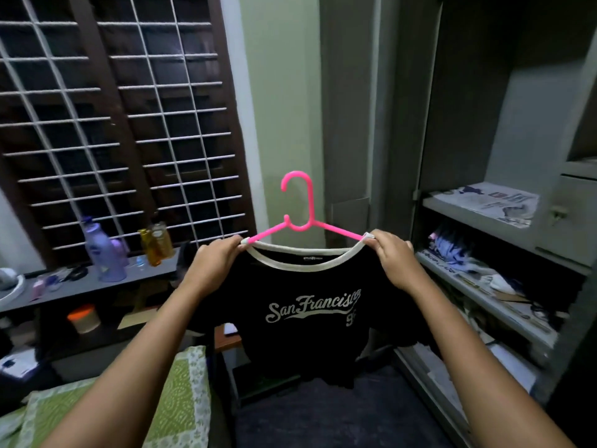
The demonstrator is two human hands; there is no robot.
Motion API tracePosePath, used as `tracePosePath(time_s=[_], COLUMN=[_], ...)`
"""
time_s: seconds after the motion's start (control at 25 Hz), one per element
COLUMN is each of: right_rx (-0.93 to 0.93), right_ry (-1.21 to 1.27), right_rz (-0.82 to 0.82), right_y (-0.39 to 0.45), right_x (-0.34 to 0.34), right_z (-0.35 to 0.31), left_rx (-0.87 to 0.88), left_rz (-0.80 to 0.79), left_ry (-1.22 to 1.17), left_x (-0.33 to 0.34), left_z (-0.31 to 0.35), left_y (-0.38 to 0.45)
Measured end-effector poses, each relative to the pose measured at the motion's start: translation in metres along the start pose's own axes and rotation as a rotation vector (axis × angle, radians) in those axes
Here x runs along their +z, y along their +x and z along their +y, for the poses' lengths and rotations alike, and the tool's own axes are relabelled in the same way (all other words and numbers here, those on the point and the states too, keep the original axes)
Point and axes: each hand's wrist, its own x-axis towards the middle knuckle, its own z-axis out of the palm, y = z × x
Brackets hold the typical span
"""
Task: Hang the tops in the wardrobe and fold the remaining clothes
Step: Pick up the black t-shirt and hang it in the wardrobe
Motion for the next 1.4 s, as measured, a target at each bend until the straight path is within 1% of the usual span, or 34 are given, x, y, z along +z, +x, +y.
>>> tracePosePath(time_s=[0.08, 0.12, 0.2, 0.24, 0.32, 0.4, 0.48, 0.56, 0.6, 0.72, 0.76, 0.84, 0.88, 0.96, 1.0, 1.04, 1.12, 1.24, 1.4], right_rx=[0.06, 0.085, 0.115, 0.127, 0.182, 0.249, 0.282, 0.317, 0.35, 0.436, 0.456, 0.52, 0.565, 0.668, 0.701, 0.713, 0.725, 0.775, 0.851], right_ry=[-0.018, -0.02, 0.011, 0.034, 0.066, 0.079, 0.116, 0.096, 0.056, -0.021, -0.026, -0.086, -0.175, -0.428, -0.497, -0.486, -0.449, -0.645, -0.76], right_rz=[0.029, 0.051, 0.085, 0.094, 0.087, 0.08, 0.098, 0.124, 0.145, 0.211, 0.227, 0.269, 0.27, 0.23, 0.249, 0.303, 0.46, 0.58, 0.796], right_y=[0.027, 0.041, 0.067, 0.078, 0.094, 0.104, 0.111, 0.114, 0.114, 0.119, 0.121, 0.117, 0.111, 0.097, 0.093, 0.093, 0.103, 0.109, 0.084], right_x=[0.008, 0.011, 0.009, 0.004, -0.004, -0.009, -0.016, -0.023, -0.027, -0.04, -0.047, -0.066, -0.077, -0.1, -0.107, -0.111, -0.115, -0.123, -0.149], right_z=[0.021, 0.033, 0.066, 0.083, 0.118, 0.154, 0.186, 0.21, 0.22, 0.238, 0.243, 0.258, 0.267, 0.279, 0.282, 0.282, 0.281, 0.28, 0.248], left_rx=[0.01, 0.008, 0.018, 0.029, 0.116, 0.167, 0.132, 0.1, 0.148, 0.395, 0.472, 0.575, 0.595, 0.621, 0.652, 0.697, 0.819, 0.937, 1.137], left_rz=[0.01, 0.048, 0.113, 0.119, 0.069, -0.036, -0.12, -0.213, -0.217, -0.02, -0.006, -0.028, -0.049, -0.052, -0.05, -0.054, -0.059, -0.026, -0.009], left_ry=[-0.069, -0.073, -0.022, -0.007, 0.006, -0.051, -0.19, -0.329, -0.331, -0.27, -0.272, -0.361, -0.419, -0.509, -0.55, -0.583, -0.625, -0.748, -0.952], left_x=[0.027, 0.04, 0.071, 0.081, 0.103, 0.126, 0.152, 0.178, 0.191, 0.223, 0.231, 0.251, 0.26, 0.279, 0.29, 0.298, 0.306, 0.303, 0.274], left_z=[0.001, 0.006, 0.007, 0.008, 0.007, 0.014, 0.029, 0.047, 0.064, 0.142, 0.17, 0.221, 0.24, 0.27, 0.286, 0.301, 0.333, 0.375, 0.427], left_y=[0.038, 0.057, 0.094, 0.112, 0.15, 0.19, 0.232, 0.271, 0.286, 0.318, 0.325, 0.343, 0.353, 0.38, 0.396, 0.409, 0.431, 0.454, 0.467])
